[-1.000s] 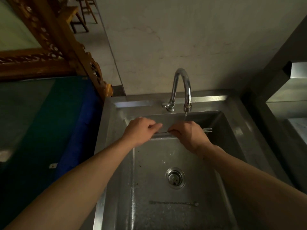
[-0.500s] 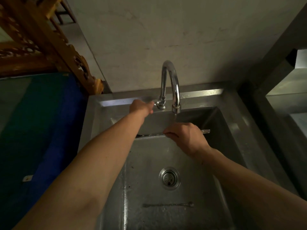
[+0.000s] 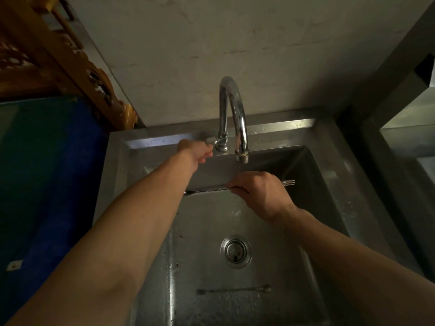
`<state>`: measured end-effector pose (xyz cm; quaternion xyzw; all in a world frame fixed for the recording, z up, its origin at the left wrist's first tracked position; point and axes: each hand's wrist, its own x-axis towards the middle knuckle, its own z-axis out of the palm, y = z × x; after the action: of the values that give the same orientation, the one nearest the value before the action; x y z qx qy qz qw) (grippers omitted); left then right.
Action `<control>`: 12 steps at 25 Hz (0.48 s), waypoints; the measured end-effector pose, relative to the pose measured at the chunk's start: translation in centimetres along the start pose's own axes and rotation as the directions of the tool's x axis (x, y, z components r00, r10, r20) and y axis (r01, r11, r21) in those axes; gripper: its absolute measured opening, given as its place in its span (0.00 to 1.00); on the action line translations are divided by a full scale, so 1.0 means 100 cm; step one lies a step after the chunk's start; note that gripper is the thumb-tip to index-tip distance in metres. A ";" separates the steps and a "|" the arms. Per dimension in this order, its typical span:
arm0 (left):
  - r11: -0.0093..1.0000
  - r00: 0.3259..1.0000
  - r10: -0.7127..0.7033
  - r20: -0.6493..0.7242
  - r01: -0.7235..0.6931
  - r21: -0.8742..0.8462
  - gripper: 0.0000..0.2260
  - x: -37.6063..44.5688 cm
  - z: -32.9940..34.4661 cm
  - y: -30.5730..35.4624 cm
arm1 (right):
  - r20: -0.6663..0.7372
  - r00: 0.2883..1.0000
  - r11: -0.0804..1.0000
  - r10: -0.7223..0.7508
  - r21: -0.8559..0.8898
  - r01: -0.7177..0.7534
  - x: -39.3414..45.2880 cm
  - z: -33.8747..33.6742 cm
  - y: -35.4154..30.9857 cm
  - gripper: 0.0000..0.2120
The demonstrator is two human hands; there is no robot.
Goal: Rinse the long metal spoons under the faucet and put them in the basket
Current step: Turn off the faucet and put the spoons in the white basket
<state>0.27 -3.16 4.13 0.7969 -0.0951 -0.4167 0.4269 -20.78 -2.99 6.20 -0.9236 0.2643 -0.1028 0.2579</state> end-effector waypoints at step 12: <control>0.981 0.998 0.026 -0.059 -0.014 0.191 0.16 0.003 0.006 -0.016 | 0.014 0.999 0.999 0.030 -0.028 -0.029 0.001 0.001 0.005 0.09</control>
<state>-0.26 -2.66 2.53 0.8455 -0.1294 -0.3768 0.3555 -20.91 -3.32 5.87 -0.9238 0.2774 -0.0888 0.2485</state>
